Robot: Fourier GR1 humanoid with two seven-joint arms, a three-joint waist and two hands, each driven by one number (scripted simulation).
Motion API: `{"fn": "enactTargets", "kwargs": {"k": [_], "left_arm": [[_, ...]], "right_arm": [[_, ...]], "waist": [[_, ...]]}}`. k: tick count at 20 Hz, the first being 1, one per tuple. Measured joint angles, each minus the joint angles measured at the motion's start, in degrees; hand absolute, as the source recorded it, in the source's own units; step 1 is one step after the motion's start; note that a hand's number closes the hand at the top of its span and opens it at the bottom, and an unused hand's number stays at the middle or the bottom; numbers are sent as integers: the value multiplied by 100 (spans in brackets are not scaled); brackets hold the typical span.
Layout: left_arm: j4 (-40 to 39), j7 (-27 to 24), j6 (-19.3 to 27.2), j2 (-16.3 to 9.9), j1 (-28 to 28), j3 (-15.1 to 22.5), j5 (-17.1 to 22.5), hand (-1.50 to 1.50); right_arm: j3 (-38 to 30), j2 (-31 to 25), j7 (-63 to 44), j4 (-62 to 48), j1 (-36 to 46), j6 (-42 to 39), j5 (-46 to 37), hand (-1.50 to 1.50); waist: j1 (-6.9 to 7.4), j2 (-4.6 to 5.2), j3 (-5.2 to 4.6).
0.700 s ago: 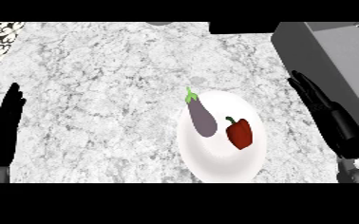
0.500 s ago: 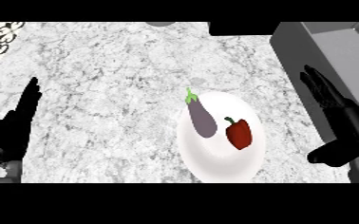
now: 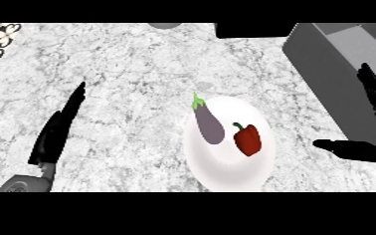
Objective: Pick the eggplant from the plate and place it in the cardboard box
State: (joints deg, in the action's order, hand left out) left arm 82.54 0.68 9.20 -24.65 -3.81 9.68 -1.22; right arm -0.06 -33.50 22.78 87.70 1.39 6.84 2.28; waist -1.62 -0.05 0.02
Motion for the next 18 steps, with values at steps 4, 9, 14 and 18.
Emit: {"fn": "enactTargets", "kwargs": {"k": [4,9,14,18], "left_arm": [[-228,-102,-66,88,-144,76,-75,0],[-452,-169,-138,156,-301,86,-116,0],[-496,-198,-215,184,-334,85,-137,0],[-622,-220,-276,249,-475,83,-160,0]], "right_arm": [[507,-486,-344,569,-58,-72,-876,-150],[1027,-1101,-1858,1726,-53,-490,-1627,-150],[1518,-1296,-3888,2991,299,-1227,-1766,-150],[2059,-1184,-5534,3613,913,-1834,-1844,-150]], "waist": [[34,-4,-17],[34,-19,-29],[124,-21,-29],[190,-7,-30]]}}
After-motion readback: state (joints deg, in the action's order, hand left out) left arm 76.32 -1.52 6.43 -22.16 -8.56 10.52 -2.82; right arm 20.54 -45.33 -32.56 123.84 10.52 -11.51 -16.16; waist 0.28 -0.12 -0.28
